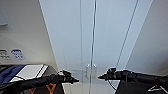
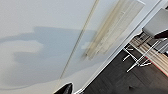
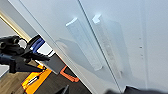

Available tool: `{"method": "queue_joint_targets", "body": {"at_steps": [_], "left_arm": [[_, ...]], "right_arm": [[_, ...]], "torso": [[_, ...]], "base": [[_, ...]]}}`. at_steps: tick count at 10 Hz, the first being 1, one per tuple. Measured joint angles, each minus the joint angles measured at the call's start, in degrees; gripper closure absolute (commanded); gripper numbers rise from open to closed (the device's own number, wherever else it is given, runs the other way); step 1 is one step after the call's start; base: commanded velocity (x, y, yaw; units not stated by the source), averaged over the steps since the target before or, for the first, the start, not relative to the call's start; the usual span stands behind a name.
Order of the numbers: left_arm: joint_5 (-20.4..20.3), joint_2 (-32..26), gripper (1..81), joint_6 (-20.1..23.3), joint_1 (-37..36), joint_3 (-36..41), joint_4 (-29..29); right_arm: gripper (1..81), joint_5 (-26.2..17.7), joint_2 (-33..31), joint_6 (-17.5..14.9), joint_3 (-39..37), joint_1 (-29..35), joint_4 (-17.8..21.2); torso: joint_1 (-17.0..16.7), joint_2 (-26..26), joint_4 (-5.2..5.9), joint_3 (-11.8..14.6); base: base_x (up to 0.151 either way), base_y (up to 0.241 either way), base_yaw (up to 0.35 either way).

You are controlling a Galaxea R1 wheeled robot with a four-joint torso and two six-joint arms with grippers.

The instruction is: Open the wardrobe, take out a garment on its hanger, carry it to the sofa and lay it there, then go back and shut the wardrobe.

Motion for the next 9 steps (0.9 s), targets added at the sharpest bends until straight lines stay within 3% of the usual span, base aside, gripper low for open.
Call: {"method": "queue_joint_targets", "body": {"at_steps": [9], "left_arm": [[-1.6, 10.4, 1.0, -1.3, -0.4, -12.0, -0.4]], "right_arm": [[1.0, 4.8, 7.3, 3.2, -12.3, 2.5, 0.6]], "torso": [[0.0, 0.0, 0.0, -0.1]], "base": [[0.0, 0.0, 0.0]]}}
